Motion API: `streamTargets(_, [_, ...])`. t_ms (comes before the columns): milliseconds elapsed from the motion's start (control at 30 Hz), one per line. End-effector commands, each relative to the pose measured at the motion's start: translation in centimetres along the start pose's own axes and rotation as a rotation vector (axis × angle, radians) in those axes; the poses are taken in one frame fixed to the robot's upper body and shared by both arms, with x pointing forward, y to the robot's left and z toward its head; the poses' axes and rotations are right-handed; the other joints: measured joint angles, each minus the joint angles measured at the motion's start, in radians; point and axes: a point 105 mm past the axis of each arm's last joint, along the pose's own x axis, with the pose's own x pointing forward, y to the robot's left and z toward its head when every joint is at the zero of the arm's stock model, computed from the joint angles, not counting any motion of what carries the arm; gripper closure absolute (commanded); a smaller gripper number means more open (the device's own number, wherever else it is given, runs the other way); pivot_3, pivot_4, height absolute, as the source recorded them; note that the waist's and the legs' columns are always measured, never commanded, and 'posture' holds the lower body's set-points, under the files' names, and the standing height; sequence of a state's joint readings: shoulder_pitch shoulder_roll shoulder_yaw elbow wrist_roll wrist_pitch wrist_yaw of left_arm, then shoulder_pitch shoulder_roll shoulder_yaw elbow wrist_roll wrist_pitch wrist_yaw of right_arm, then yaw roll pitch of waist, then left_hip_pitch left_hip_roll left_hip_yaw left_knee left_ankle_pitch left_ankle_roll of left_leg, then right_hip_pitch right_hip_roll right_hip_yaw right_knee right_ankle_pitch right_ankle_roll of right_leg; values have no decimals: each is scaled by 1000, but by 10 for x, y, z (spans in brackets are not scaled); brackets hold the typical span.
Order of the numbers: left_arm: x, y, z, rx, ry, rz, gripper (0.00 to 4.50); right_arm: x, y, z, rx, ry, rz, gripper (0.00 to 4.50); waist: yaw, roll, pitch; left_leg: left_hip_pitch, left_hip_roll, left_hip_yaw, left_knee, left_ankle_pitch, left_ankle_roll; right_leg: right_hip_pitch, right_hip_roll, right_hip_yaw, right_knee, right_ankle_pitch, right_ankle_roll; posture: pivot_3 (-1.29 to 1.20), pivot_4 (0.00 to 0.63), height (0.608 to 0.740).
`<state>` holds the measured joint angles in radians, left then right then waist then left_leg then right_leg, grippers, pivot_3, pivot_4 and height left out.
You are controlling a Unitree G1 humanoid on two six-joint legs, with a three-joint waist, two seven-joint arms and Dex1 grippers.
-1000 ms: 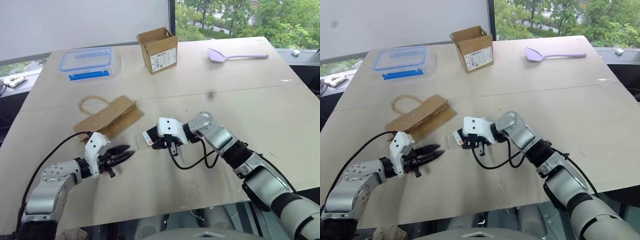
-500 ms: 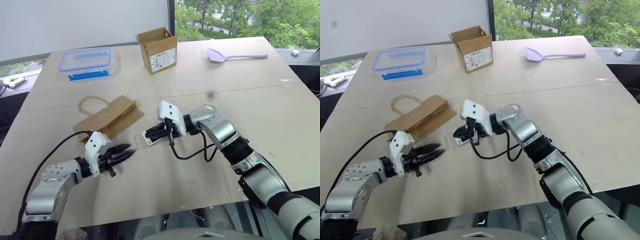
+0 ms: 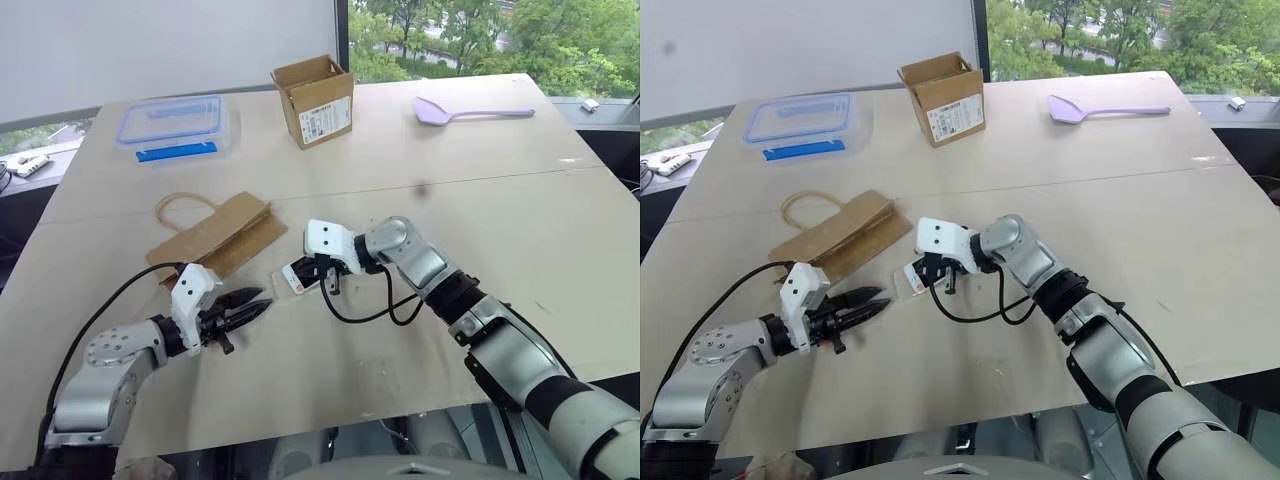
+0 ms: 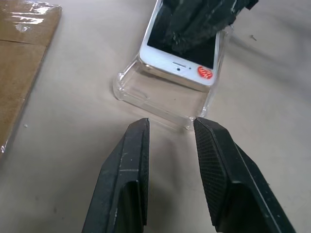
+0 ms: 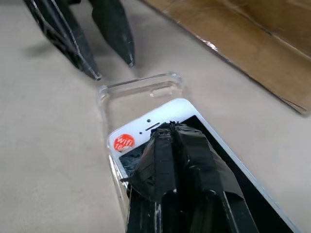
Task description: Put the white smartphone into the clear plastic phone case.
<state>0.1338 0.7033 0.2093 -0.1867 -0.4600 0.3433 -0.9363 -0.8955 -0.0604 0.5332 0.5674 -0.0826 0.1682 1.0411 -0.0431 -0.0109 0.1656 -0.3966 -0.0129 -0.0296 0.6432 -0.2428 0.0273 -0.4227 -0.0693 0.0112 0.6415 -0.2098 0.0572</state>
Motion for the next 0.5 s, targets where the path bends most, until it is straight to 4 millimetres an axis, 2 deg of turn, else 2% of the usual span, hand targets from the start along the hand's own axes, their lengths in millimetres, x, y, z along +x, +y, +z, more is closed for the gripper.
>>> streamTargets(33, [-4, -1, 11, 31, -38, 12, 3039, 6, 11, -27, -6, 107, 26, 4500, 0, 0, 0, 0, 0, 0, 0, 0, 0, 0, 0, 0, 0, 0, 0, 0, 150, 740])
streamTargets(267, [-3, -1, 11, 27, -38, 15, 3039, 10, 21, -52, 36, 205, 48, 4500, 0, 0, -1, 7, 0, 0, 0, 0, 0, 7, 0, 0, 0, 0, 0, 0, 150, 740])
streamTargets(500, [-2, -1, 12, 28, -37, 10, 3039, 9, 32, -76, 230, 283, 61, 4500, 0, 1, -8, 16, 0, 1, -1, 0, 0, 14, 0, 2, 0, -3, -4, 0, 150, 740])
